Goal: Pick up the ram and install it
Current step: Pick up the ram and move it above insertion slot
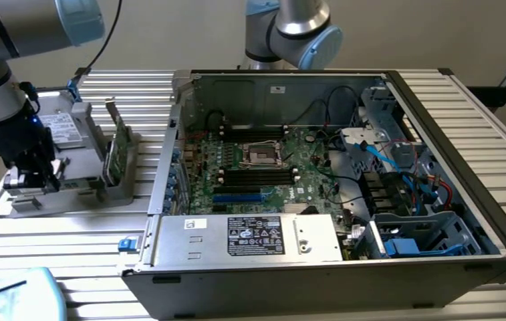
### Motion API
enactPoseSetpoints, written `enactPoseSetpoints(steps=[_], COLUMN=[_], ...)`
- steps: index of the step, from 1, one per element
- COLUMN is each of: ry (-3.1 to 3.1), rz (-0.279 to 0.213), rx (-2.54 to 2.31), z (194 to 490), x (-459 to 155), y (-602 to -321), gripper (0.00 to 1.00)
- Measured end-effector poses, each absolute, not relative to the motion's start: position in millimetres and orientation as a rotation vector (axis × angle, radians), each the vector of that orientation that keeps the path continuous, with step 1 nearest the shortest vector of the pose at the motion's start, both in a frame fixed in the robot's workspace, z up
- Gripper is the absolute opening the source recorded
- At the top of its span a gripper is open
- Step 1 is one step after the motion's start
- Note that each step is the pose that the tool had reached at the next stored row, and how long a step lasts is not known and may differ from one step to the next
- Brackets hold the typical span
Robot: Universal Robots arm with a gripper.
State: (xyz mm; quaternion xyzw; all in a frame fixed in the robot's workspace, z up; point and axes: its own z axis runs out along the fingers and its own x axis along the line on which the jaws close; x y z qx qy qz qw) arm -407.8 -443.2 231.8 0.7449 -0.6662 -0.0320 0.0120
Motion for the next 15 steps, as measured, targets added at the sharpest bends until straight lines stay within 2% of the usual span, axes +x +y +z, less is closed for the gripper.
enactPoseSetpoints(steps=[15], ry=[-2.076], rz=[-0.106], rx=[2.32], z=[281.1], x=[-385.0], y=[-443.1], gripper=[0.15])
